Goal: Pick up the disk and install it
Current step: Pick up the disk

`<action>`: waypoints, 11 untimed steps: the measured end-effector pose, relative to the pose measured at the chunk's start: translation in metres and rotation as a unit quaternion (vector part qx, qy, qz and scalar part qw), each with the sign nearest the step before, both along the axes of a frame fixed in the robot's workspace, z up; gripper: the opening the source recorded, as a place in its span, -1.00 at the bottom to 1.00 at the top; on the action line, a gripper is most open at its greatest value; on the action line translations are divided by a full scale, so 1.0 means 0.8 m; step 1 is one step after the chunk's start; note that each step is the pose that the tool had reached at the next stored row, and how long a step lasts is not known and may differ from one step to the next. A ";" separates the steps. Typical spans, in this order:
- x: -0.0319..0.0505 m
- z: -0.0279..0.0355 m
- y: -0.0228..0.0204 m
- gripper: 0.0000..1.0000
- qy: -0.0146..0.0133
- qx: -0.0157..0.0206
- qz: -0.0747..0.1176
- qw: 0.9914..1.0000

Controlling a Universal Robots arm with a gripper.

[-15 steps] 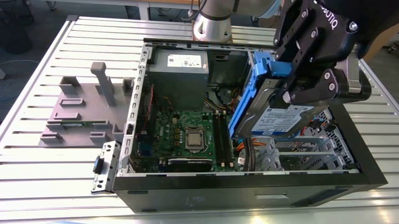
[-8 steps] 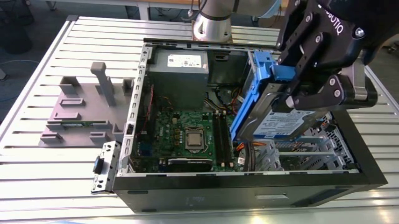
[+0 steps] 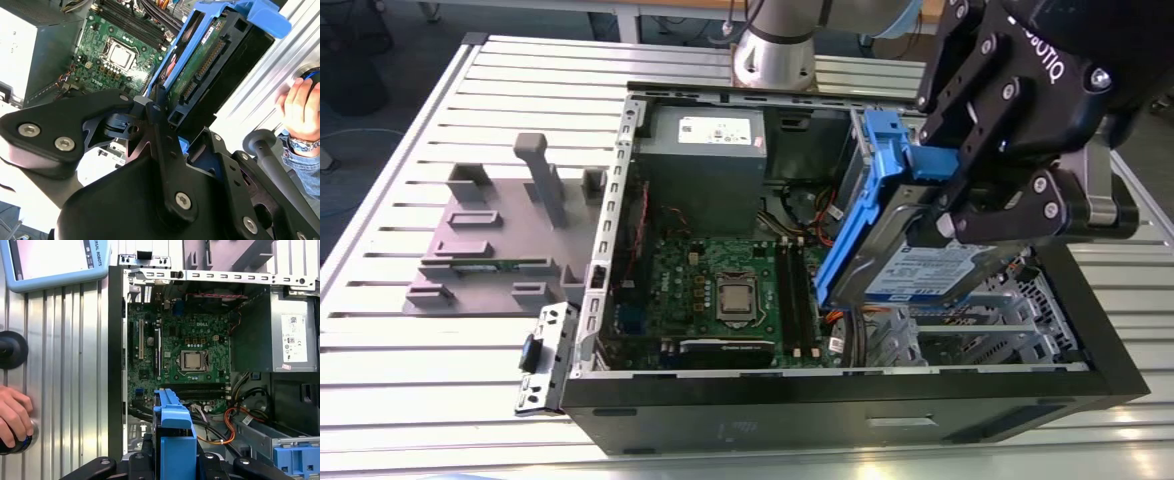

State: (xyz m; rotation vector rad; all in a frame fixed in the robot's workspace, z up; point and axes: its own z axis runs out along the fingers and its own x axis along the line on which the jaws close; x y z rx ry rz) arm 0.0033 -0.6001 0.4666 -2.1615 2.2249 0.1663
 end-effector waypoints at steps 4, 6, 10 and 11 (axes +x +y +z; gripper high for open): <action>0.001 -0.0002 -0.0022 -0.26 0.000 0.000 0.000 1.000; 0.001 -0.0003 -0.0034 -0.26 0.000 0.000 0.000 1.000; 0.002 -0.0005 -0.0057 -0.26 0.000 0.000 0.000 1.000; 0.003 -0.0006 -0.0063 -0.26 0.000 0.000 0.000 1.000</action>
